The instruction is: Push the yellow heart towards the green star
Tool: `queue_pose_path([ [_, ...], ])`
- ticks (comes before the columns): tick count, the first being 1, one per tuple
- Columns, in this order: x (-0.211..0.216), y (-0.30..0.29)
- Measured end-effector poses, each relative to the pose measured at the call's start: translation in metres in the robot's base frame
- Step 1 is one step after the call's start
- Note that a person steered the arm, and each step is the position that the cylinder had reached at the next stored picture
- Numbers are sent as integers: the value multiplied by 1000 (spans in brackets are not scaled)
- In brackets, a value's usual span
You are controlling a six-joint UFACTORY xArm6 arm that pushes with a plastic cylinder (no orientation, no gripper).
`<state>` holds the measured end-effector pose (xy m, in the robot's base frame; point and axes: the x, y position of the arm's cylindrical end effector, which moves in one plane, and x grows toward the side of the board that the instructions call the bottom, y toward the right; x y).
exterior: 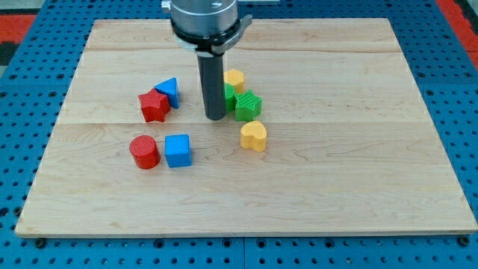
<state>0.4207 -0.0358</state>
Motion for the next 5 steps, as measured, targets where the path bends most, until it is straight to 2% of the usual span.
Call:
queue_pose_path([
  [3, -88, 19],
  [5, -84, 129],
])
